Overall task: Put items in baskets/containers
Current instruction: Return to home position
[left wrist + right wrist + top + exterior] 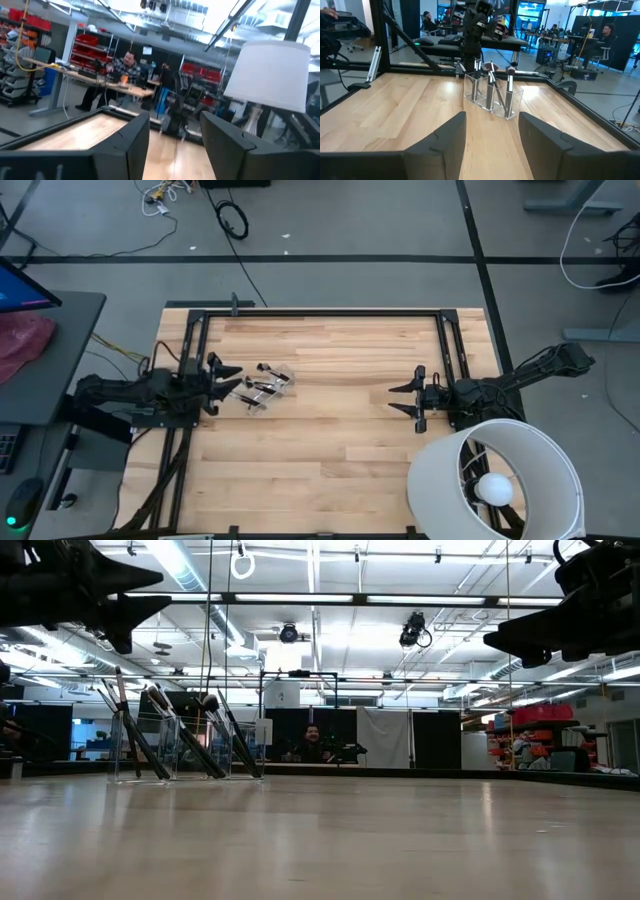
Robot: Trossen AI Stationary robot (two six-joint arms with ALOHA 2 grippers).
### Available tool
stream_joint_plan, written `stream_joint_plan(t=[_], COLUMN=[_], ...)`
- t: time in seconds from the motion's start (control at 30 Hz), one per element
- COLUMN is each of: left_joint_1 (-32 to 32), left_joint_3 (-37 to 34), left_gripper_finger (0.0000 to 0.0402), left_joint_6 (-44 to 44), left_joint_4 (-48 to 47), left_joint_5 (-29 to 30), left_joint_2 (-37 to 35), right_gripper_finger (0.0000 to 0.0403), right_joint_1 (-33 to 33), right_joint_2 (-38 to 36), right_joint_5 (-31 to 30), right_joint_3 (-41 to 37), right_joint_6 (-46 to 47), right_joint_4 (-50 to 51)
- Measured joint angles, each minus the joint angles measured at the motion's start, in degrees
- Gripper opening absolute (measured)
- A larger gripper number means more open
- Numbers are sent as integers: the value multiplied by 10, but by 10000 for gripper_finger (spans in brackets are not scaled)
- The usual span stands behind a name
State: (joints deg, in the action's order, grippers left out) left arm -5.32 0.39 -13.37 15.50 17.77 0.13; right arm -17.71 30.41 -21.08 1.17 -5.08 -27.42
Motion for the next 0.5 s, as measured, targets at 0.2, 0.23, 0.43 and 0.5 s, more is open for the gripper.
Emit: stream_joint_plan(t=[0.2,0.23,0.43,0.5], left_joint_1=[0,0,0,0], left_joint_3=[0,0,0,0], left_gripper_finger=[181,181,181,181], left_joint_6=[0,0,0,0], left_joint_4=[0,-2,-3,-3], left_joint_5=[0,0,0,0], left_joint_2=[1,1,1,1], right_gripper_finger=[188,188,188,188], right_joint_1=[0,0,0,0], right_joint_2=[0,0,0,0], right_joint_5=[0,0,0,0], right_joint_3=[0,0,0,0], right_joint_6=[0,0,0,0], right_joint_4=[-1,0,0,0])
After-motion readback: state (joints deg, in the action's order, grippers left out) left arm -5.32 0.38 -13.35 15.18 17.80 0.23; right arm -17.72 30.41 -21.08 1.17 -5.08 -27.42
